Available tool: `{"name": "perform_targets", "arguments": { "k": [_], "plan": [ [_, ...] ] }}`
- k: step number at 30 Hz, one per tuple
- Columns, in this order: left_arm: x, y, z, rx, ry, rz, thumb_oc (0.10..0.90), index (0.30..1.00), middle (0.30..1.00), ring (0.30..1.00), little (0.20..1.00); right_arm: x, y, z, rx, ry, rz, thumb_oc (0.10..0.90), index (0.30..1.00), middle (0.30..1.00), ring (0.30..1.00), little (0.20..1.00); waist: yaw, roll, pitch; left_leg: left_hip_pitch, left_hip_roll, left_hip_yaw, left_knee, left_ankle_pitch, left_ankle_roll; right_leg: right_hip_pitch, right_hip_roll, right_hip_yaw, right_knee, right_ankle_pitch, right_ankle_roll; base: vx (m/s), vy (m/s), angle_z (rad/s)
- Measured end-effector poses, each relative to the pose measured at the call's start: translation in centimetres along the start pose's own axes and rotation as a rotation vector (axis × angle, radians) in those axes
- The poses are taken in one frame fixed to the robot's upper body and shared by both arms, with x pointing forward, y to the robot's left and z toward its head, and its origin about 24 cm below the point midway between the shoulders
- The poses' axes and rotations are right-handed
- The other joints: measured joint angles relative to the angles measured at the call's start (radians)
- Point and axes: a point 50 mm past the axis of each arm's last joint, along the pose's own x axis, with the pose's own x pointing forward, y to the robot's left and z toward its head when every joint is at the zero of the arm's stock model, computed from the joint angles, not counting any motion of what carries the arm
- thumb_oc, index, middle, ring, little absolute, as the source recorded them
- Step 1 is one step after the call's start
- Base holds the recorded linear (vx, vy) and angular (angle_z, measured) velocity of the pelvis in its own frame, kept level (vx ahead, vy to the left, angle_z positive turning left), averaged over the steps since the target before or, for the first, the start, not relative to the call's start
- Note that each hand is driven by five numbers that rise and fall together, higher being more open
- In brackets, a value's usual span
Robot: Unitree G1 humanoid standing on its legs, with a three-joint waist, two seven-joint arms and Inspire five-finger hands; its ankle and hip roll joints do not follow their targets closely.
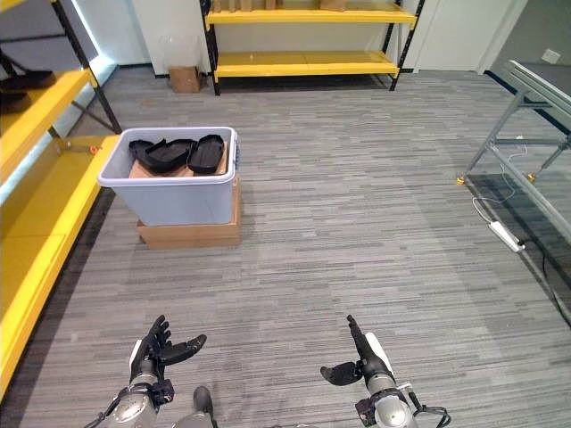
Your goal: Move parts from the plastic box to the shelf.
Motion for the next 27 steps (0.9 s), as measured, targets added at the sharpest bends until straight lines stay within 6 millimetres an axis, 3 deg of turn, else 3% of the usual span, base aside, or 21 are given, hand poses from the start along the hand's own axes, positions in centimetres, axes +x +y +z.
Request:
{"name": "perform_targets", "arguments": {
  "k": [1, 4, 9, 12, 14, 17, 19, 22, 25, 27],
  "plan": [
    [0.0, -0.2, 0.0, 0.011, -0.001, -0.007, 0.900, 1.000, 1.000, 1.000, 1.000, 0.0, 0.0, 0.0, 0.000, 0.000, 0.000, 0.900, 1.000, 1.000, 1.000, 1.000, 0.001, 0.002, 0.000, 0.002, -0.011, 0.000, 0.001, -0.007, 0.011, 0.007, -0.005, -0.003, 0.001, -0.007, 0.010, 0.25, 0.306, 0.23],
    [0.0, -0.5, 0.1, 0.061, -0.012, -0.019, 0.900, 1.000, 1.000, 1.000, 1.000, 0.1, 0.3, 0.5, 0.013, -0.018, 0.001, 0.900, 1.000, 1.000, 1.000, 1.000, 0.010, -0.013, 0.000, 0.030, -0.096, 0.003, -0.003, -0.054, 0.071, 0.015, -0.086, -0.005, 0.062, -0.043, 0.070, 0.22, 0.257, 0.20],
    [0.5, 1.1, 1.5, 0.102, -0.062, 0.051, 0.900, 1.000, 1.000, 1.000, 1.000, 0.4, 1.2, 2.0, 0.038, -0.077, 0.022, 0.900, 1.000, 1.000, 1.000, 1.000, 0.053, -0.009, -0.003, 0.092, -0.179, 0.013, -0.010, -0.124, 0.134, -0.043, -0.208, 0.015, 0.293, -0.055, 0.086, 0.21, 0.210, 0.12],
    [0.7, 2.4, 2.0, 0.112, -0.076, 0.086, 0.900, 1.000, 1.000, 1.000, 1.000, 0.9, 1.7, 2.9, 0.040, -0.113, 0.035, 0.900, 1.000, 1.000, 1.000, 1.000, 0.083, -0.009, -0.004, 0.115, -0.205, 0.023, -0.019, -0.156, 0.150, -0.072, -0.256, -0.001, 0.387, -0.025, 0.105, 0.17, 0.239, -0.04],
    [0.7, 2.8, 2.2, 0.116, -0.080, 0.092, 0.900, 1.000, 1.000, 1.000, 1.000, 1.0, 1.8, 3.4, 0.050, -0.126, 0.023, 0.900, 1.000, 1.000, 1.000, 1.000, 0.107, -0.011, -0.010, 0.119, -0.219, 0.026, -0.010, -0.176, 0.180, -0.106, -0.299, -0.052, 0.459, 0.024, 0.127, 0.14, 0.253, -0.02],
    [0.6, 2.5, 1.9, 0.125, -0.072, 0.075, 0.900, 1.000, 1.000, 1.000, 1.000, 1.1, 1.7, 3.6, 0.052, -0.132, 0.007, 0.900, 1.000, 1.000, 1.000, 1.000, 0.108, -0.010, -0.014, 0.124, -0.229, 0.026, -0.003, -0.183, 0.194, -0.148, -0.336, -0.068, 0.546, 0.085, 0.131, 0.11, 0.142, 0.04],
    [0.5, 2.3, 1.7, 0.131, -0.065, 0.064, 0.900, 1.000, 1.000, 1.000, 1.000, 1.2, 1.7, 3.7, 0.051, -0.135, 0.002, 0.900, 1.000, 1.000, 1.000, 1.000, 0.068, -0.005, -0.014, 0.153, -0.240, -0.020, -0.038, -0.186, 0.212, -0.210, -0.307, -0.025, 0.603, 0.049, 0.176, 0.12, 0.080, 0.29],
    [0.4, 1.8, 1.6, 0.138, -0.064, 0.045, 0.900, 1.000, 1.000, 1.000, 1.000, 0.9, 1.6, 3.5, 0.050, -0.129, -0.005, 0.900, 1.000, 1.000, 1.000, 1.000, 0.043, -0.002, -0.014, 0.193, -0.246, -0.002, -0.063, -0.175, 0.204, -0.296, -0.297, -0.036, 0.549, 0.030, 0.180, 0.12, -0.001, 0.20],
    [0.4, 1.6, 1.7, 0.127, -0.072, 0.040, 0.900, 1.000, 1.000, 1.000, 1.000, 0.9, 1.4, 3.7, 0.044, -0.137, -0.005, 0.900, 1.000, 1.000, 1.000, 1.000, 0.034, 0.006, -0.013, 0.213, -0.252, -0.002, -0.078, -0.188, 0.183, -0.339, -0.286, -0.102, 0.371, 0.047, 0.209, 0.20, -0.031, -0.09],
    [0.3, 1.4, 1.6, 0.112, -0.067, 0.031, 0.900, 1.000, 1.000, 1.000, 1.000, 0.9, 1.0, 3.6, 0.033, -0.136, -0.010, 0.900, 1.000, 1.000, 1.000, 1.000, 0.015, 0.006, -0.012, 0.233, -0.272, -0.022, -0.095, -0.207, 0.171, -0.368, -0.250, -0.117, 0.253, 0.076, 0.226, 0.25, -0.053, 0.01]
  ]
}}
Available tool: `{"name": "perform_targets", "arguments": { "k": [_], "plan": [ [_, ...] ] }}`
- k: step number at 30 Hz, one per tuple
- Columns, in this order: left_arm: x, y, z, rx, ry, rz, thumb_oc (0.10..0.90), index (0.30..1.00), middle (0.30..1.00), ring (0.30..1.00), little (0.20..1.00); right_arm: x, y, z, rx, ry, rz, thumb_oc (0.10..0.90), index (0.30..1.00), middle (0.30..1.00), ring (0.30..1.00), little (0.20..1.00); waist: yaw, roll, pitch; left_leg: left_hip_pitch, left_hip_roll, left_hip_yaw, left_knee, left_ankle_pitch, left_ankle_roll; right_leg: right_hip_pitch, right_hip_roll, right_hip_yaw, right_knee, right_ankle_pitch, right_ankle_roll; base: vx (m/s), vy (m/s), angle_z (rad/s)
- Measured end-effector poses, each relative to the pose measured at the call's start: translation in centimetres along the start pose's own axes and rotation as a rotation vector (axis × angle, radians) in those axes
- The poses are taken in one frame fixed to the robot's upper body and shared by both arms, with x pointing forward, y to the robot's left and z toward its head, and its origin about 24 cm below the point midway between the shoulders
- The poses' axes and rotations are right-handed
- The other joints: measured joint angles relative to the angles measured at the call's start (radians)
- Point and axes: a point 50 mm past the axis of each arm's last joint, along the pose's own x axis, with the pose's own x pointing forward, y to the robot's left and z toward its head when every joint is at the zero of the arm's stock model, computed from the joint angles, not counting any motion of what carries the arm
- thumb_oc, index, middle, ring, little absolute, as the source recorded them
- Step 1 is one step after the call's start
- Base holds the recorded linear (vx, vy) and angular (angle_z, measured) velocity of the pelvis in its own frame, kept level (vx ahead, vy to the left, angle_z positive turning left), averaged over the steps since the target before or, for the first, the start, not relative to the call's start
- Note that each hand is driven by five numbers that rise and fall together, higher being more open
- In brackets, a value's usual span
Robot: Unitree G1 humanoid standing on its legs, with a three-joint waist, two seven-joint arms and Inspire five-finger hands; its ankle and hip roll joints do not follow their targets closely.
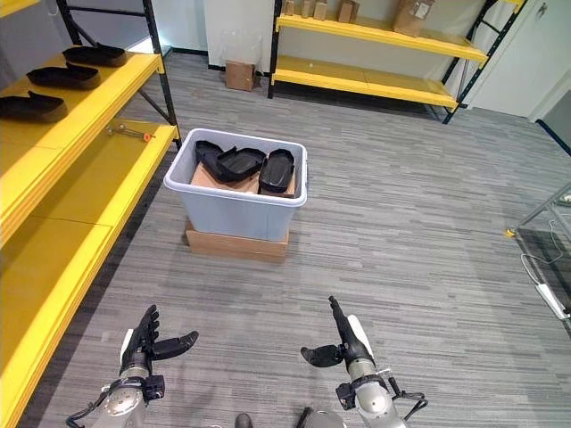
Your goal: Move parts from the plastic box to the shelf.
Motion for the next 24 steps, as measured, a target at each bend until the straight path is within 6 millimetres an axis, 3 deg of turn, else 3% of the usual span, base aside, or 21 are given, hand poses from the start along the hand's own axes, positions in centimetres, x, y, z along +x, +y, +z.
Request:
{"name": "perform_targets", "arguments": {
  "k": [4, 7, 10, 11, 12, 13, 14, 16, 18, 22, 24],
  "plan": [
    [0.1, -1.2, 0.2, -0.056, 0.009, -0.095, 0.900, 1.000, 1.000, 1.000, 1.000, -0.8, -0.5, -1.2, 0.003, 0.048, -0.021, 0.900, 1.000, 1.000, 1.000, 1.000, -0.080, -0.024, 0.006, 0.010, -0.055, -0.092, 0.001, 0.001, 0.007, -0.064, 0.050, 0.095, -0.187, 0.117, 0.004, 0.28, -0.094, 0.71],
    [-0.4, -2.2, -0.4, -0.041, 0.028, -0.170, 0.900, 1.000, 1.000, 1.000, 1.000, -1.6, -0.1, -2.4, 0.010, 0.096, -0.017, 0.900, 1.000, 1.000, 1.000, 1.000, -0.081, -0.041, 0.013, 0.052, -0.080, -0.130, 0.018, -0.022, 0.013, -0.057, 0.056, 0.132, -0.309, 0.183, -0.012, 0.36, -0.153, 0.45],
    [-1.0, -2.8, -1.1, -0.046, 0.045, -0.214, 0.900, 1.000, 1.000, 1.000, 1.000, -2.0, 0.1, -2.9, 0.009, 0.116, -0.011, 0.900, 1.000, 1.000, 1.000, 1.000, -0.075, -0.045, 0.013, 0.098, -0.080, -0.154, 0.040, -0.079, -0.005, -0.004, 0.057, 0.130, -0.329, 0.200, -0.031, 0.35, -0.104, 0.24],
    [-1.2, -3.0, -1.2, -0.048, 0.051, -0.225, 0.900, 1.000, 1.000, 1.000, 1.000, -1.8, -0.1, -2.6, 0.005, 0.108, -0.019, 0.900, 1.000, 1.000, 1.000, 1.000, -0.076, -0.039, 0.012, 0.111, -0.068, -0.155, 0.053, -0.103, -0.016, 0.010, 0.064, 0.123, -0.327, 0.257, -0.047, 0.46, -0.110, 0.04],
    [-1.2, -3.3, -1.1, -0.045, 0.055, -0.240, 0.900, 1.000, 1.000, 1.000, 1.000, -1.7, -0.2, -2.5, -0.012, 0.103, -0.031, 0.900, 1.000, 1.000, 1.000, 1.000, -0.080, -0.026, 0.010, 0.113, -0.042, -0.165, 0.069, -0.143, -0.020, 0.013, 0.079, 0.111, -0.293, 0.267, -0.057, 0.51, -0.118, 0.11],
    [-1.2, -3.5, -0.9, -0.040, 0.050, -0.253, 0.900, 1.000, 1.000, 1.000, 1.000, -1.7, -0.3, -2.5, -0.026, 0.101, -0.034, 0.900, 1.000, 1.000, 1.000, 1.000, -0.082, -0.022, 0.009, 0.114, -0.027, -0.168, 0.086, -0.151, -0.042, 0.013, 0.090, 0.111, -0.272, 0.265, -0.063, 0.34, -0.070, 0.18],
    [-1.1, -3.9, -0.5, -0.042, 0.033, -0.280, 0.900, 1.000, 1.000, 1.000, 1.000, -1.5, -0.5, -2.4, -0.044, 0.094, -0.036, 0.900, 1.000, 1.000, 1.000, 1.000, -0.081, -0.020, 0.009, 0.127, -0.002, -0.155, 0.095, -0.161, -0.056, 0.013, 0.110, 0.099, -0.245, 0.228, -0.118, 0.29, -0.057, 0.09],
    [-1.0, -4.5, 0.1, -0.042, 0.013, -0.320, 0.900, 1.000, 1.000, 1.000, 1.000, -1.1, -0.8, -1.9, -0.060, 0.074, -0.052, 0.900, 1.000, 1.000, 1.000, 1.000, -0.078, -0.021, 0.009, 0.143, 0.026, -0.123, 0.096, -0.159, -0.069, 0.022, 0.136, 0.092, -0.224, 0.192, -0.172, 0.34, -0.075, -0.02],
    [-0.8, -5.2, 0.6, -0.036, -0.006, -0.365, 0.900, 1.000, 1.000, 1.000, 1.000, -0.5, -1.5, -1.2, -0.080, 0.045, -0.063, 0.900, 1.000, 1.000, 1.000, 1.000, -0.080, -0.020, 0.008, 0.148, 0.048, -0.098, 0.109, -0.158, -0.070, 0.028, 0.156, 0.084, -0.209, 0.156, -0.202, 0.30, -0.097, -0.03],
    [-0.8, -5.8, 1.4, -0.044, -0.040, -0.401, 0.900, 1.000, 1.000, 1.000, 1.000, -0.1, -1.8, -0.7, -0.110, 0.022, -0.063, 0.900, 1.000, 1.000, 1.000, 1.000, -0.098, -0.009, -0.002, 0.146, 0.099, -0.081, 0.155, -0.162, -0.087, 0.055, 0.196, 0.058, -0.204, 0.096, -0.199, 0.30, -0.148, 0.11],
    [-0.8, -5.8, 1.4, -0.044, -0.041, -0.400, 0.900, 1.000, 1.000, 1.000, 1.000, -0.2, -1.8, -0.8, -0.110, 0.024, -0.063, 0.900, 1.000, 1.000, 1.000, 1.000, -0.098, -0.009, -0.008, 0.125, 0.114, -0.076, 0.214, -0.154, -0.113, 0.073, 0.207, 0.057, -0.225, 0.086, -0.201, 0.22, -0.159, 0.00]
  ]
}}
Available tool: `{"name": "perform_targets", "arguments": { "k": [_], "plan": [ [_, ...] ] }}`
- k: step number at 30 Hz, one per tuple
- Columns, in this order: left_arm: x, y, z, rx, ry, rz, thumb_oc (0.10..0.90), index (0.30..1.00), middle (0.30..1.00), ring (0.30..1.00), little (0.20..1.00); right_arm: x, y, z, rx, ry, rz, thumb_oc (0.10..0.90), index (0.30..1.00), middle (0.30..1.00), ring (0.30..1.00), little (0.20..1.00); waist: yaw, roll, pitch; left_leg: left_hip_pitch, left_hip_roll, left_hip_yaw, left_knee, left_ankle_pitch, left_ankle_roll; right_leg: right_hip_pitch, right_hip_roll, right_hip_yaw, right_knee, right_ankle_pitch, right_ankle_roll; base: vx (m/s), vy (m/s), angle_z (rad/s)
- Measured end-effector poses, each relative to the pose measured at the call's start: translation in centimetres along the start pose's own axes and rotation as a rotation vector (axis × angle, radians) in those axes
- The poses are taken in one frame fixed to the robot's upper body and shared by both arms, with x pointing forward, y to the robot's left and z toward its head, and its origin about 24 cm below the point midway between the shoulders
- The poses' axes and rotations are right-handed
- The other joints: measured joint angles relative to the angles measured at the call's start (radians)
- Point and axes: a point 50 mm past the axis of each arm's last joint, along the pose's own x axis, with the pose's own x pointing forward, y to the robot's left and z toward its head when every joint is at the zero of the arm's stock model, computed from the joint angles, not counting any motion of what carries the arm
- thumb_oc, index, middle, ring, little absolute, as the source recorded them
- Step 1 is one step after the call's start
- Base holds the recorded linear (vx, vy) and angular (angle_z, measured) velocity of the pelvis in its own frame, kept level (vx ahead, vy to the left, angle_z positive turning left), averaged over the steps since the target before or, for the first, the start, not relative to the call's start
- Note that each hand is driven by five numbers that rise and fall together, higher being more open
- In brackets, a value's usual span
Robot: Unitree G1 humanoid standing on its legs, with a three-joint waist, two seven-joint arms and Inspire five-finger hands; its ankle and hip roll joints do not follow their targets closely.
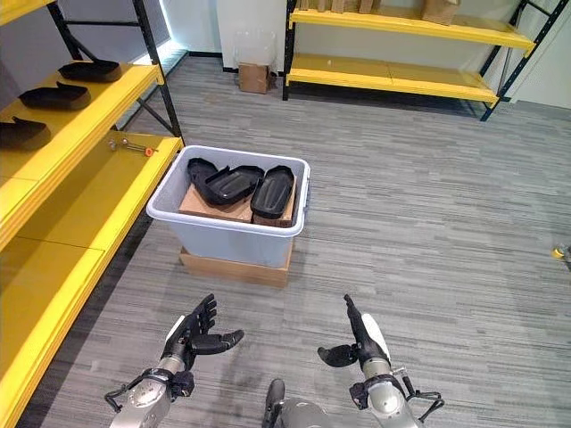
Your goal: Move parts from the plastic box to the shelf.
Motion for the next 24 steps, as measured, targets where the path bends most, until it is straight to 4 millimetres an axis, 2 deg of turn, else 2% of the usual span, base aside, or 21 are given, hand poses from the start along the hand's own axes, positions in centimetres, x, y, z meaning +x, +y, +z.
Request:
{"name": "perform_targets", "arguments": {
  "k": [2, 4, 5, 6, 8, 10, 11, 12, 13, 14, 15, 16, 17, 18, 19, 20, 21, 22, 23, 24],
  "plan": [
    [-0.1, 0.0, -0.1, -0.002, 0.003, 0.001, 0.900, 1.000, 1.000, 1.000, 1.000, 0.0, 0.0, -0.1, -0.001, 0.002, 0.000, 0.900, 1.000, 1.000, 1.000, 1.000, 0.000, 0.010, -0.015, -0.026, 0.013, 0.011, 0.060, 0.001, -0.013, 0.008, 0.013, 0.000, -0.011, -0.011, -0.010, 0.19, -0.149, -0.04],
    [0.0, 0.0, -0.1, -0.002, -0.001, 0.003, 0.900, 1.000, 1.000, 1.000, 1.000, 0.0, 0.0, 0.0, -0.001, 0.002, 0.000, 0.900, 1.000, 1.000, 1.000, 1.000, -0.001, 0.014, -0.023, -0.059, 0.029, 0.024, 0.145, -0.005, -0.048, 0.014, 0.019, 0.001, -0.015, -0.018, -0.018, 0.13, -0.123, -0.04],
    [0.0, -0.1, 0.0, -0.004, -0.005, 0.003, 0.900, 1.000, 1.000, 1.000, 1.000, 0.0, -0.1, -0.1, -0.005, 0.003, 0.000, 0.900, 1.000, 1.000, 1.000, 1.000, -0.003, 0.016, -0.025, -0.084, 0.040, 0.026, 0.213, -0.004, -0.062, 0.022, 0.024, 0.002, -0.015, -0.026, -0.024, 0.16, -0.164, -0.04],
    [0.0, -0.2, 0.1, -0.001, -0.014, 0.000, 0.900, 1.000, 1.000, 1.000, 1.000, -0.1, -0.2, -0.2, -0.008, 0.004, 0.000, 0.900, 1.000, 1.000, 1.000, 1.000, -0.004, 0.019, -0.034, -0.136, 0.061, 0.029, 0.326, 0.002, -0.092, 0.025, 0.031, 0.002, -0.015, -0.038, -0.036, 0.12, -0.128, -0.05],
    [0.1, -0.3, 0.4, 0.004, -0.031, -0.004, 0.900, 1.000, 1.000, 1.000, 1.000, -0.1, -0.2, -0.2, -0.011, 0.005, 0.001, 0.900, 1.000, 1.000, 1.000, 1.000, -0.002, 0.011, -0.042, -0.250, 0.076, 0.018, 0.544, 0.040, -0.141, 0.028, 0.039, 0.016, -0.015, -0.042, -0.043, 0.12, -0.072, -0.17],
    [0.1, -0.2, 0.3, 0.001, -0.030, -0.002, 0.900, 1.000, 1.000, 1.000, 1.000, -0.1, 0.0, -0.3, -0.010, 0.009, 0.007, 0.900, 1.000, 1.000, 1.000, 1.000, 0.001, -0.011, -0.043, -0.337, 0.085, 0.039, 0.683, 0.055, -0.131, 0.055, 0.044, 0.036, -0.041, -0.038, -0.039, 0.16, -0.001, -0.22],
    [0.0, -0.1, 0.2, -0.001, -0.025, 0.003, 0.900, 1.000, 1.000, 1.000, 1.000, -0.2, 0.2, -0.4, -0.011, 0.013, 0.015, 0.900, 1.000, 1.000, 1.000, 1.000, 0.001, -0.025, -0.048, -0.349, 0.090, 0.062, 0.678, 0.058, -0.121, 0.068, 0.044, 0.042, -0.059, -0.031, -0.029, 0.16, 0.108, -0.20],
    [-0.1, 0.0, 0.0, -0.003, -0.021, 0.008, 0.900, 1.000, 1.000, 1.000, 1.000, -0.4, 0.3, -0.5, -0.011, 0.013, 0.023, 0.900, 1.000, 1.000, 1.000, 1.000, 0.000, -0.044, -0.048, -0.354, 0.094, 0.085, 0.645, 0.063, -0.115, 0.093, 0.045, 0.044, -0.083, -0.022, -0.033, 0.19, 0.185, -0.15],
    [-0.2, 0.1, 0.0, 0.002, -0.018, 0.010, 0.900, 1.000, 1.000, 1.000, 1.000, -0.4, 0.6, -0.6, -0.004, 0.017, 0.027, 0.900, 1.000, 1.000, 1.000, 1.000, -0.001, -0.059, -0.050, -0.362, 0.101, 0.106, 0.585, 0.056, -0.095, 0.114, 0.046, 0.052, -0.111, -0.035, 0.016, 0.25, 0.311, -0.22],
    [-0.3, 0.2, 0.0, 0.001, -0.018, 0.016, 0.900, 1.000, 1.000, 1.000, 1.000, -0.5, 0.9, -0.6, 0.001, 0.020, 0.035, 0.900, 1.000, 1.000, 1.000, 1.000, 0.005, -0.067, -0.055, -0.345, 0.114, 0.131, 0.446, 0.050, -0.075, 0.115, 0.035, 0.032, -0.092, -0.096, 0.099, 0.18, 0.316, -0.34],
    [-0.2, -0.1, 0.2, -0.011, -0.037, 0.024, 0.900, 1.000, 1.000, 1.000, 1.000, -0.3, 0.4, -0.5, -0.012, -0.002, 0.034, 0.900, 1.000, 1.000, 1.000, 1.000, 0.011, -0.046, -0.051, -0.351, 0.167, 0.121, 0.344, 0.056, -0.093, 0.053, 0.012, 0.053, 0.070, -0.129, -0.053, 0.15, 0.296, -0.32],
    [-0.3, 0.0, 0.3, -0.012, -0.048, 0.026, 0.900, 1.000, 1.000, 1.000, 1.000, -0.3, 0.3, -0.5, -0.019, -0.010, 0.035, 0.900, 1.000, 1.000, 1.000, 1.000, 0.011, -0.059, -0.055, -0.339, 0.176, 0.123, 0.265, 0.076, -0.120, 0.048, -0.013, 0.052, 0.082, -0.123, -0.063, 0.14, 0.256, -0.19],
    [-0.3, -0.1, 0.1, -0.009, -0.037, 0.027, 0.900, 1.000, 1.000, 1.000, 1.000, -0.2, 0.3, -0.8, -0.019, 0.010, 0.036, 0.900, 1.000, 1.000, 1.000, 1.000, 0.002, -0.047, -0.059, -0.335, 0.196, 0.115, 0.129, 0.124, -0.111, 0.066, 0.010, 0.061, 0.042, -0.099, -0.040, 0.24, 0.272, -0.05],
    [-0.3, 0.1, 0.2, -0.003, -0.040, 0.022, 0.900, 1.000, 1.000, 1.000, 1.000, -0.3, 0.5, -0.9, -0.013, 0.011, 0.039, 0.900, 1.000, 1.000, 1.000, 1.000, 0.002, -0.050, -0.055, -0.334, 0.187, 0.111, 0.041, 0.160, -0.104, 0.093, 0.011, 0.064, -0.010, -0.092, 0.026, 0.28, 0.302, -0.14],
    [-0.2, -0.1, 0.3, -0.015, -0.050, 0.016, 0.900, 1.000, 1.000, 1.000, 1.000, -0.4, 0.4, -0.9, -0.017, 0.009, 0.041, 0.900, 1.000, 1.000, 1.000, 1.000, 0.007, -0.022, -0.044, -0.331, 0.202, 0.080, -0.041, 0.187, -0.101, 0.081, 0.018, 0.060, 0.045, -0.133, 0.071, 0.31, 0.312, -0.28],
    [-0.2, -0.2, 0.9, -0.031, -0.085, 0.003, 0.900, 1.000, 1.000, 1.000, 1.000, -0.4, -0.2, -0.7, -0.031, -0.017, 0.036, 0.900, 1.000, 1.000, 1.000, 1.000, 0.018, 0.000, -0.031, -0.333, 0.236, 0.049, -0.084, 0.204, -0.124, 0.044, -0.005, 0.118, 0.205, -0.181, -0.089, 0.32, 0.316, -0.20],
    [-0.1, -0.6, 1.2, -0.040, -0.103, -0.021, 0.900, 1.000, 1.000, 1.000, 1.000, -0.5, -0.9, -1.1, -0.051, -0.012, 0.033, 0.900, 1.000, 1.000, 1.000, 1.000, 0.020, 0.018, -0.015, -0.327, 0.285, 0.016, -0.161, 0.254, -0.147, 0.059, 0.007, 0.180, 0.234, -0.237, -0.047, 0.30, 0.330, -0.08],
    [-0.1, -0.7, 1.1, -0.037, -0.100, -0.039, 0.900, 1.000, 1.000, 1.000, 1.000, -0.8, -1.1, -1.7, -0.052, 0.012, 0.031, 0.900, 1.000, 1.000, 1.000, 1.000, 0.026, 0.037, -0.017, -0.332, 0.300, 0.010, -0.185, 0.286, -0.140, 0.079, 0.012, 0.184, 0.223, -0.229, -0.042, 0.26, 0.333, -0.31],
    [-0.4, -0.4, 1.1, -0.036, -0.107, -0.040, 0.900, 1.000, 1.000, 1.000, 1.000, -1.2, -1.1, -2.1, -0.052, 0.024, 0.041, 0.900, 1.000, 1.000, 1.000, 1.000, 0.056, 0.028, -0.012, -0.334, 0.290, -0.010, -0.175, 0.308, -0.127, 0.091, 0.001, 0.223, 0.213, -0.220, -0.045, 0.23, 0.344, -0.67],
    [-0.7, 0.0, 0.9, -0.042, -0.109, -0.021, 0.900, 1.000, 1.000, 1.000, 1.000, -1.3, -1.2, -2.2, -0.058, 0.027, 0.054, 0.900, 1.000, 1.000, 1.000, 1.000, 0.067, 0.031, -0.012, -0.335, 0.277, -0.007, -0.159, 0.311, -0.126, 0.104, -0.003, 0.245, 0.181, -0.204, -0.036, 0.25, 0.381, -0.87]
  ]
}}
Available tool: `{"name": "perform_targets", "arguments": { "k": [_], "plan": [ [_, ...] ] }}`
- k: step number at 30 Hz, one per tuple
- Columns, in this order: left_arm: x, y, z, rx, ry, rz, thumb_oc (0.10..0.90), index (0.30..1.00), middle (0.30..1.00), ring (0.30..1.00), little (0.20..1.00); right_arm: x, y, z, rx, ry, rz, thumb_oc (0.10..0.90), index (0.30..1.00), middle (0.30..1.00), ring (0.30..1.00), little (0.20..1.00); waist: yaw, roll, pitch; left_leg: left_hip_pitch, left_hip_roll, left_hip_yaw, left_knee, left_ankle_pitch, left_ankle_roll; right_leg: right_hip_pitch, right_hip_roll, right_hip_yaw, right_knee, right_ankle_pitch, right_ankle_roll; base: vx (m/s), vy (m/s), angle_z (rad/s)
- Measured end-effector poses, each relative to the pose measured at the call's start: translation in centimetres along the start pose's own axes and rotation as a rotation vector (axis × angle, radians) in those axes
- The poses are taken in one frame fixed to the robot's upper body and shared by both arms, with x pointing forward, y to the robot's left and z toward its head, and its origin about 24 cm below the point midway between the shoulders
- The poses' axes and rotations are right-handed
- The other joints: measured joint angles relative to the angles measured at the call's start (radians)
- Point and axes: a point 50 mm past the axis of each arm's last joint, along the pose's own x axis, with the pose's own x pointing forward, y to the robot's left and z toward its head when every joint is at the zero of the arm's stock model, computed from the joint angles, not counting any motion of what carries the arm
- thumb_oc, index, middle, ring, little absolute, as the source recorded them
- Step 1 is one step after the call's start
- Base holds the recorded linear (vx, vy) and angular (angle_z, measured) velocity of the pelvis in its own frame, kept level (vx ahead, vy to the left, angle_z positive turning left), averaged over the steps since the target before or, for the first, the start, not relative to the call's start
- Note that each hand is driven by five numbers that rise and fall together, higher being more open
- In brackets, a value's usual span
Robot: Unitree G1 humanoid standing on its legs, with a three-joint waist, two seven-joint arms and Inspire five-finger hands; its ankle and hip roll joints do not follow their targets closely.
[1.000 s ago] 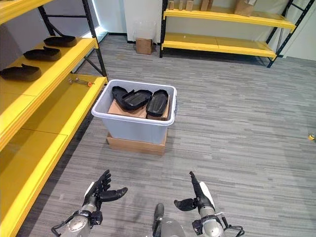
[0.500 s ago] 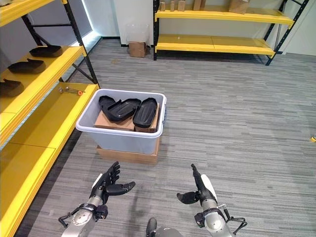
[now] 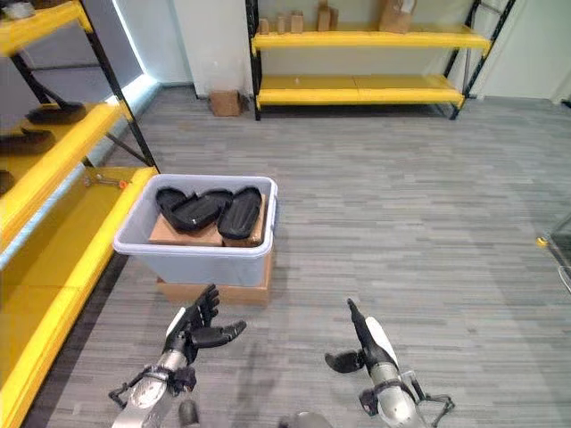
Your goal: Move parts from the plastic box to the shelf.
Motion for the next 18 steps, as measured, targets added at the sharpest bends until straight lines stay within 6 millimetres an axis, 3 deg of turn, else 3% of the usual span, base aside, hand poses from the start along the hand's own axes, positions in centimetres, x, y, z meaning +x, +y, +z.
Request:
{"name": "perform_targets", "arguments": {
  "k": [4, 6, 7, 9, 11, 14, 18],
  "plan": [
    [-0.2, 1.3, 1.0, 0.032, -0.032, 0.015, 0.900, 1.000, 1.000, 1.000, 1.000, -1.0, 0.0, -1.1, 0.002, 0.028, 0.005, 0.900, 1.000, 1.000, 1.000, 1.000, -0.023, 0.006, -0.001, 0.015, -0.048, 0.016, -0.001, 0.008, 0.013, 0.082, -0.005, 0.010, -0.115, 0.049, 0.035, 0.24, 0.374, -0.22],
    [0.1, 1.2, 1.4, 0.032, -0.052, 0.011, 0.900, 1.000, 1.000, 1.000, 1.000, -1.7, -0.1, -2.0, 0.021, 0.064, -0.005, 0.900, 1.000, 1.000, 1.000, 1.000, -0.025, 0.018, -0.004, 0.060, -0.082, 0.052, -0.018, 0.020, 0.050, 0.101, -0.008, 0.002, -0.122, 0.041, 0.061, 0.20, 0.316, 0.12],
    [0.1, 1.4, 1.6, 0.038, -0.054, 0.014, 0.900, 1.000, 1.000, 1.000, 1.000, -1.9, 0.1, -2.2, 0.039, 0.079, -0.007, 0.900, 1.000, 1.000, 1.000, 1.000, -0.036, 0.018, -0.004, 0.097, -0.105, 0.060, -0.056, 0.036, 0.032, 0.109, -0.019, -0.005, -0.116, 0.026, 0.086, 0.19, 0.309, 0.24],
    [-0.2, 2.2, 1.8, 0.068, -0.055, 0.042, 0.900, 1.000, 1.000, 1.000, 1.000, -1.8, 1.0, -1.8, 0.083, 0.072, 0.000, 0.900, 1.000, 1.000, 1.000, 1.000, -0.025, -0.025, 0.000, 0.114, -0.152, 0.083, -0.074, 0.025, 0.056, 0.110, -0.065, -0.004, -0.119, 0.023, 0.112, 0.12, 0.207, 0.00],
    [-0.3, 2.9, 2.2, 0.089, -0.063, 0.079, 0.900, 1.000, 1.000, 1.000, 1.000, -1.6, 1.6, -1.0, 0.109, 0.040, 0.009, 0.900, 1.000, 1.000, 1.000, 1.000, -0.009, -0.043, -0.001, 0.114, -0.189, 0.106, -0.074, 0.013, 0.073, 0.122, -0.103, -0.010, -0.145, 0.044, 0.140, 0.13, 0.202, -0.16],
    [-0.5, 4.3, 3.3, 0.126, -0.106, 0.175, 0.900, 1.000, 1.000, 1.000, 1.000, -1.2, 2.2, 0.3, 0.130, -0.012, 0.024, 0.900, 1.000, 1.000, 1.000, 1.000, 0.008, -0.044, 0.002, 0.127, -0.232, 0.112, -0.076, -0.007, 0.102, 0.141, -0.154, -0.057, -0.154, 0.061, 0.166, 0.11, 0.144, 0.03],
    [-0.7, 5.8, 5.1, 0.128, -0.182, 0.274, 0.900, 1.000, 1.000, 1.000, 1.000, -0.8, 2.3, 1.0, 0.128, -0.038, 0.027, 0.900, 1.000, 1.000, 1.000, 1.000, 0.045, -0.051, 0.005, 0.134, -0.255, 0.107, -0.083, -0.029, 0.126, 0.149, -0.174, -0.089, -0.159, 0.082, 0.174, 0.09, 0.125, 0.06]
  ]
}}
